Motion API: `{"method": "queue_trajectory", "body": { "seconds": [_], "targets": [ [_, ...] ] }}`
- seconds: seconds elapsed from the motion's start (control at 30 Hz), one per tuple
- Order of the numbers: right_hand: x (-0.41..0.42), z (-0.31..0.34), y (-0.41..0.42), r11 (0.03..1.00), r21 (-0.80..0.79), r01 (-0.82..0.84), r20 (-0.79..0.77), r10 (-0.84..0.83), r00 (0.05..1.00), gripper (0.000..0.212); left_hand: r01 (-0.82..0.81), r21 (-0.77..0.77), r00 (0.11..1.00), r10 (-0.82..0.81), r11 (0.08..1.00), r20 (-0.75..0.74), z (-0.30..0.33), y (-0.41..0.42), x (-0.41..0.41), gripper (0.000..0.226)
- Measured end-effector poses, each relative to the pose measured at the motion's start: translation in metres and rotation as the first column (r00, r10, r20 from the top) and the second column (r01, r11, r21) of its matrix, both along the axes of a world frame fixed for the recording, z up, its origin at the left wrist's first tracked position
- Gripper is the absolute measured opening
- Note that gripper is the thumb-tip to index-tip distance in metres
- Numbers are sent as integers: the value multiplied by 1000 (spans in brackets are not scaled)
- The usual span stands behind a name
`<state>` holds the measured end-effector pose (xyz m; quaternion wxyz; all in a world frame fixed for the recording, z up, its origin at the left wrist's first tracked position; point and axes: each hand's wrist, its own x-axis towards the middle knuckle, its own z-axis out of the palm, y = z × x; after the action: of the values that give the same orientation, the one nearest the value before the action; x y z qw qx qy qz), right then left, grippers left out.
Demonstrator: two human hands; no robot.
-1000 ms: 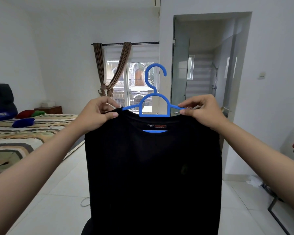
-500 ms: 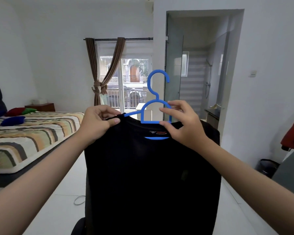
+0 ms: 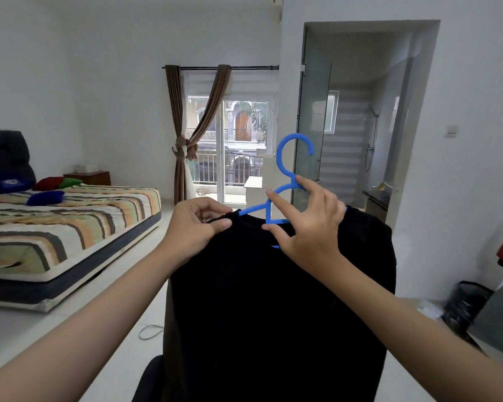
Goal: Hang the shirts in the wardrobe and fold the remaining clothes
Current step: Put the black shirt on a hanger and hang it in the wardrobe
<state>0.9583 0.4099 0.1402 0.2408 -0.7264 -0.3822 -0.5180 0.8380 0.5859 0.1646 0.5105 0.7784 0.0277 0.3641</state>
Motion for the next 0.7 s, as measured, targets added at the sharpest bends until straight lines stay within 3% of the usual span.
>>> {"method": "queue_trajectory", "body": {
  "seconds": [0.07,0.2,0.33,0.47,0.7],
  "targets": [
    [-14,-5,3,999,18,48,-16,-48,999,57,38,25,999,-38,999,-1,2,3,-10,28],
    [-46,-2,9,999,-31,-24,-18,23,1000,55,112,62,994,-113,992,7,2,15,-40,28],
    [-88,4,19,994,-59,-96,-80,91,993,58,173,198,985,-167,965,-45,3,33,-81,39],
    [-127,10,21,997,-55,-51,-134,43,990,59,201,306,979,-176,931,-106,0,48,-120,47],
    [-190,25,-14,996,-49,74,-168,-82,982,61,106,439,994,-98,892,-41,18,38,-158,27]
  ]
}}
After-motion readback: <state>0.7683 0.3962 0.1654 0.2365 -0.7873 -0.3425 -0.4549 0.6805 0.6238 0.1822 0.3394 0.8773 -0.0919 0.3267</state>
